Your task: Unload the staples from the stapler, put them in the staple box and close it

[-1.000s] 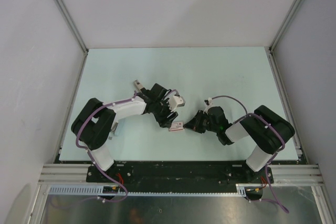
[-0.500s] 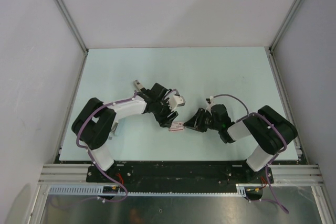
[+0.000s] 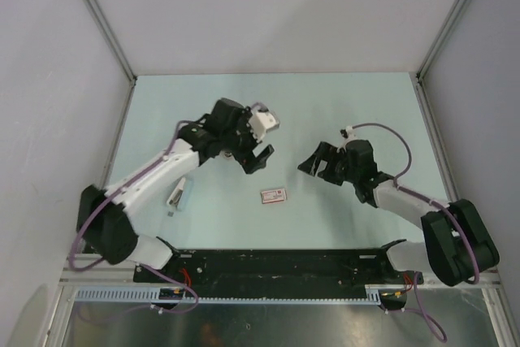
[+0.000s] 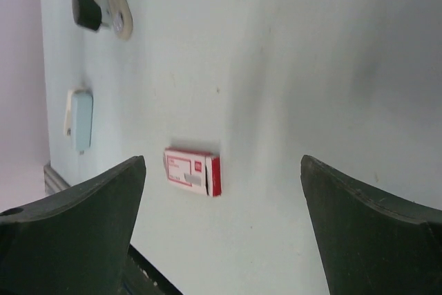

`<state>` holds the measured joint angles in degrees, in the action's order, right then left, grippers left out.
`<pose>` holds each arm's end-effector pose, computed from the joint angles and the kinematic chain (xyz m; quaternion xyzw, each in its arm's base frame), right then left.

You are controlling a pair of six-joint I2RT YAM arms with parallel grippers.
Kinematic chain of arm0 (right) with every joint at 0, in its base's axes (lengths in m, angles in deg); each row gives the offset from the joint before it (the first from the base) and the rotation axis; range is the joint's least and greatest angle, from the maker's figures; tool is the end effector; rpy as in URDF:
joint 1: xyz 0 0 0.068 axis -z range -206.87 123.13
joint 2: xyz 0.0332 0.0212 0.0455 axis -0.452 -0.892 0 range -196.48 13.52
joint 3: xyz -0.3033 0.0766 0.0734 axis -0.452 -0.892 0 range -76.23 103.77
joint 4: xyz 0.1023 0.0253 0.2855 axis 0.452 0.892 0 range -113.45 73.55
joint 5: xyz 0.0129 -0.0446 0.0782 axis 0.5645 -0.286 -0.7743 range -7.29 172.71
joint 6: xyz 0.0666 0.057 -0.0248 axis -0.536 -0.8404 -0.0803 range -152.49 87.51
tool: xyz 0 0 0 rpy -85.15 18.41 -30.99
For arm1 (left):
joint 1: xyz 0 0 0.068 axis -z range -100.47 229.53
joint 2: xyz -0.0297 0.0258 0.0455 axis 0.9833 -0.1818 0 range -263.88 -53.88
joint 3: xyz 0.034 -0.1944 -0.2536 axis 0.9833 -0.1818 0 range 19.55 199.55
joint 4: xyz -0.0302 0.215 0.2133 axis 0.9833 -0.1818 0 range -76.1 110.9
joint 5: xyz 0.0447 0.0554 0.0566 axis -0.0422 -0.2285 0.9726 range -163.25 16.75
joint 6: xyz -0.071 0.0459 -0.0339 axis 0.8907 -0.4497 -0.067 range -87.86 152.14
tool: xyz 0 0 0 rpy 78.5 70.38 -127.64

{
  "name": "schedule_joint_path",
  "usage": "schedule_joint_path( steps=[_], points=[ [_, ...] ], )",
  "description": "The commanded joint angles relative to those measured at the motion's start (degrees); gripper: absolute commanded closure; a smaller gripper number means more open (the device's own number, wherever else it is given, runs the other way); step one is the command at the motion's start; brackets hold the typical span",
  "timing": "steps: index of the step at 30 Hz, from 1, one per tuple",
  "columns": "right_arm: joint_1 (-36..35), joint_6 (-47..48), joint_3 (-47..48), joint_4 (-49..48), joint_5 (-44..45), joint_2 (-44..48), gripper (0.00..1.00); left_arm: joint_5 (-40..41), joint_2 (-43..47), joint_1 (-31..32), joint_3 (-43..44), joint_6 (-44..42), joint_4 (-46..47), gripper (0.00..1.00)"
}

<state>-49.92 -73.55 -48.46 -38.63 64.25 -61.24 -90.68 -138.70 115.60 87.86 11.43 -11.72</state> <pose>0.2734 0.1444 0.1652 0.0579 0.8641 0.3735 0.3324 0.2980 -0.2473 0.2863 0.4870 0.7896 -0.1868 0.3231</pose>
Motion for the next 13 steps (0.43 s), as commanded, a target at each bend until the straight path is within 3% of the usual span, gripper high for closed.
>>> schedule_joint_path(
  steps=[1,7,13],
  points=[
    [2.3,7.0,9.1,15.1,4.3,3.5,0.01,3.0,8.0,-3.0,6.0,3.2,-5.7,0.01],
    [7.9,9.1,14.9,19.3,-0.3,4.7,0.01,-1.5,13.7,-17.7,6.6,7.0,-6.5,0.01],
    [9.9,12.3,17.3,19.9,1.1,4.1,0.01,-7.4,18.6,-31.5,0.0,6.5,-5.7,0.0]
  ],
)
